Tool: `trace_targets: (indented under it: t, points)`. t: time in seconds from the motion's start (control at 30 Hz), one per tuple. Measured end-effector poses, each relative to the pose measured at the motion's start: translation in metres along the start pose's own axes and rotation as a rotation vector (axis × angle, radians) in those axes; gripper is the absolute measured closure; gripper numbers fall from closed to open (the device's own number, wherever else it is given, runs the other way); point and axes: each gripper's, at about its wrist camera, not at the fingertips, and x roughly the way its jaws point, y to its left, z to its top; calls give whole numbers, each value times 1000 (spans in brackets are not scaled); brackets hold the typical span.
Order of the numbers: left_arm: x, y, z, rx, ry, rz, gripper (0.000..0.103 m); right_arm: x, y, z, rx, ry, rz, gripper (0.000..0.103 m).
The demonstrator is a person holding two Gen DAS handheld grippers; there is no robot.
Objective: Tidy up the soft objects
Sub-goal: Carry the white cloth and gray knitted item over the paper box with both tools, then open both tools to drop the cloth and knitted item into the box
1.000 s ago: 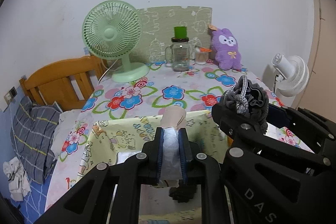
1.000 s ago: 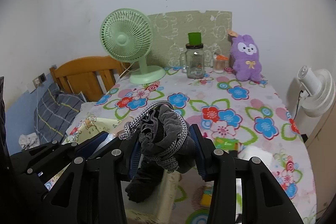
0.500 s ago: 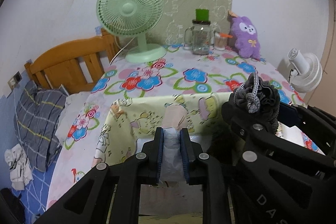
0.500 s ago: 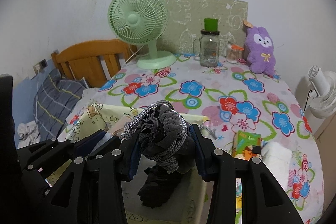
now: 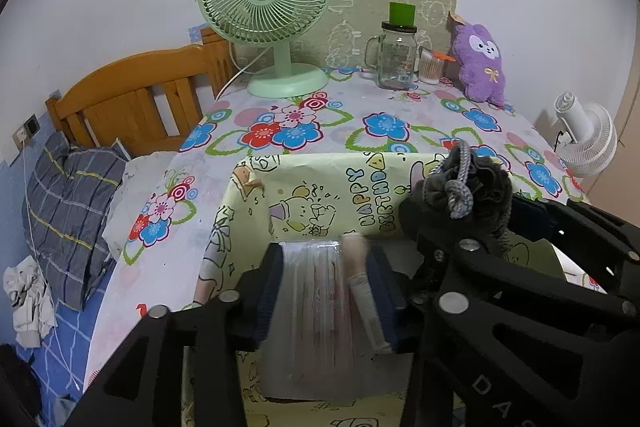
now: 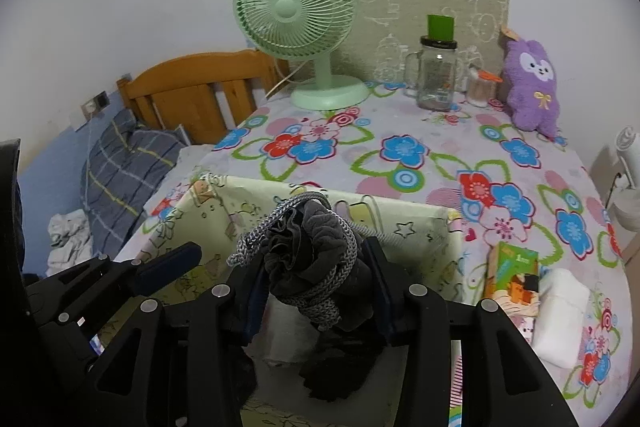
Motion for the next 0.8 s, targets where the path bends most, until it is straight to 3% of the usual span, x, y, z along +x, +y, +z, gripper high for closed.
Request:
trace_targets:
  t: [0.07, 0.17, 0.5, 0.8]
  points:
    - [-1, 1, -1, -7, -2, -4, 33, 0, 2, 0, -9, 0, 2, 43]
    - [-5, -1, -2, 1, -13, -15, 26, -5, 2, 0, -20, -26, -22, 19]
    - [-17, -13, -3, 9, -22, -7, 11, -20, -6, -2, -25, -44, -38, 16]
    - [-33, -30, -3, 29, -58, 12, 5, -45, -18, -7, -23, -83, -63, 15]
